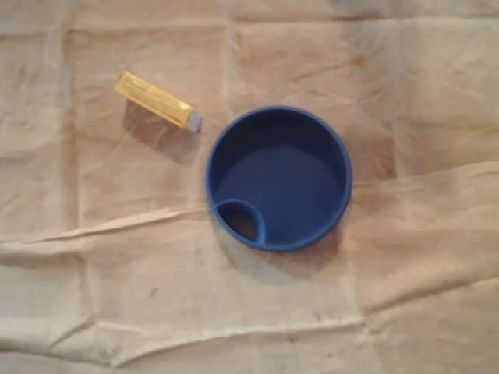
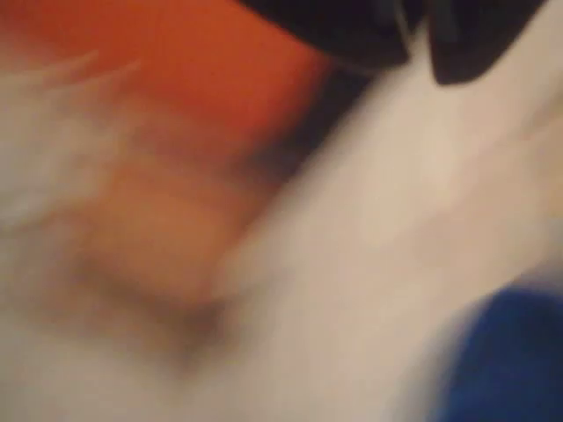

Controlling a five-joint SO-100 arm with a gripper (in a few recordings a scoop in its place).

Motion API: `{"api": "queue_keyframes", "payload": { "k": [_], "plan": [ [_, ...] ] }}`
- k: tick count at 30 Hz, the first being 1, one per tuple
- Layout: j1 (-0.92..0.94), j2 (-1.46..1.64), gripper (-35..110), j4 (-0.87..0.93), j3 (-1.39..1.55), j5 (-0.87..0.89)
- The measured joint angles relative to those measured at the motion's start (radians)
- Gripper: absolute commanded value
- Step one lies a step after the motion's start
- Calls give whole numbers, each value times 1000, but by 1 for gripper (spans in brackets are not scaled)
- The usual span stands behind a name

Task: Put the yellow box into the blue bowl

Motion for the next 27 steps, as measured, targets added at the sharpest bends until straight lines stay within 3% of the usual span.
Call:
{"api": "queue_keyframes", "payload": {
  "k": [15,27],
  "plan": [
    [410,-465,0,-2,-6,-130],
    [454,-635,0,-2,-138,-147]
  ]
}}
